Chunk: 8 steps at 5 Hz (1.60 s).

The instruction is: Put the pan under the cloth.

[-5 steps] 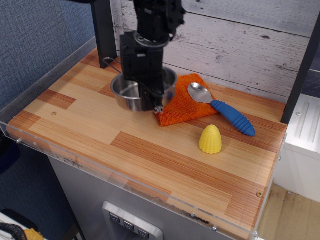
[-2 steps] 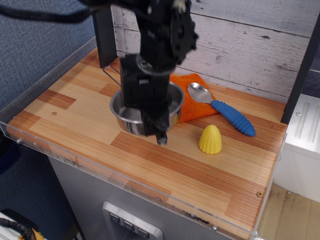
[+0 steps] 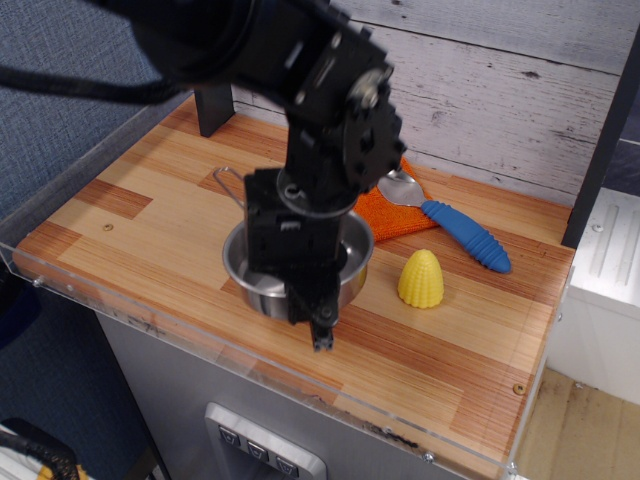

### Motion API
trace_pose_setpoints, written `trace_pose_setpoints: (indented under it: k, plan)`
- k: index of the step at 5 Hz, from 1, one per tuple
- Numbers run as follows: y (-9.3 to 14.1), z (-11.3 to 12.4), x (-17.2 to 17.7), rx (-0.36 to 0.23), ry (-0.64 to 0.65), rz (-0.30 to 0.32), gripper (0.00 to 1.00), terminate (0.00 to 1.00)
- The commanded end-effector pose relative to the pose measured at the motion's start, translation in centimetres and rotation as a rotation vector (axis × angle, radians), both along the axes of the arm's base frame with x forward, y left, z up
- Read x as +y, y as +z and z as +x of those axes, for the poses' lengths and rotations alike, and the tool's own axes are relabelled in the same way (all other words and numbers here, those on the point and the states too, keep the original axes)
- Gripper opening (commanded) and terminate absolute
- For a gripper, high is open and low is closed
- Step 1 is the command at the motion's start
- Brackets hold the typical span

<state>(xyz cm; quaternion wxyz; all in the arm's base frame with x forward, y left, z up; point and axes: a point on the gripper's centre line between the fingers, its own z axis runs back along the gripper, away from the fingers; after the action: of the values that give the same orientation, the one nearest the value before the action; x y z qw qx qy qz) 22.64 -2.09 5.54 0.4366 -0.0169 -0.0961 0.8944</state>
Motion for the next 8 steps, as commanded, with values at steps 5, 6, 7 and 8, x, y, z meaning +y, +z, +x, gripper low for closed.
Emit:
trace_pose_setpoints:
  k: [5,6,7,8]
  plan:
    - [-2.9,0.5,0.2,-0.030,-0.001,-0.006,1.00,0.00]
    - [-2.5,0.5,0.3,-0.041,-0.007,-0.003,1.00,0.00]
    - [-2.2,0.6,0.3,-0.042,-0.016,-0.004,1.00,0.00]
    - [-1.2,0.7,0.3,-0.058,-0.018,-0.007,1.00,0.00]
